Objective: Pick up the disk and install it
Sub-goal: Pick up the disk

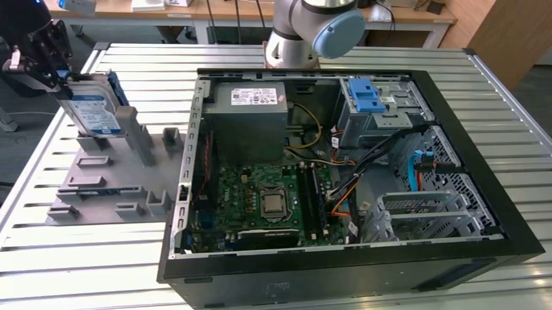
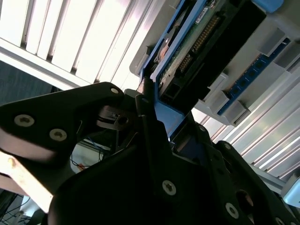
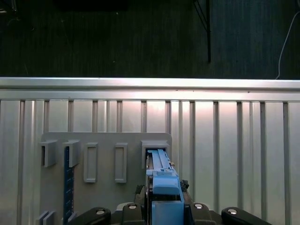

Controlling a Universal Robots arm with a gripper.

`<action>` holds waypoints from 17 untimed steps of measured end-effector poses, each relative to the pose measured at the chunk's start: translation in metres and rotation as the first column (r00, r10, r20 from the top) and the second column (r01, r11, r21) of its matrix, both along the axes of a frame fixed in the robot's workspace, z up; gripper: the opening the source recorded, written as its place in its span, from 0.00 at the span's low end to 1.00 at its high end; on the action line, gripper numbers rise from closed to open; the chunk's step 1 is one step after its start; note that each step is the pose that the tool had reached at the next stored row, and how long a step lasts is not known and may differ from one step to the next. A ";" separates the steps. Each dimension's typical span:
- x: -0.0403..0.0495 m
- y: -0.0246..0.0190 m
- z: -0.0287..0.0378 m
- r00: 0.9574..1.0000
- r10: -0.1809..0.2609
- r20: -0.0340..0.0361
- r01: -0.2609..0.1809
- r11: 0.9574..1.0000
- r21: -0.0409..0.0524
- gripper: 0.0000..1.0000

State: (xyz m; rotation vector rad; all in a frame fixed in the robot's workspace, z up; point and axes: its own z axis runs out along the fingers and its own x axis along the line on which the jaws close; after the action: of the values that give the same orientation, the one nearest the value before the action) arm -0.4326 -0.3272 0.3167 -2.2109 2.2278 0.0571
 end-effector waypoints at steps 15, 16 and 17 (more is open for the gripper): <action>0.0000 0.0001 0.0052 1.000 0.000 0.000 0.000 1.000 0.000 0.36; 0.0000 0.0001 0.0055 1.000 0.000 0.000 0.000 1.000 0.000 0.36; 0.0000 0.0001 0.0058 1.000 0.000 0.000 0.000 1.000 0.000 0.36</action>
State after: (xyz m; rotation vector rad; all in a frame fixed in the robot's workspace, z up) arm -0.4326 -0.3271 0.3225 -2.2111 2.2278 0.0572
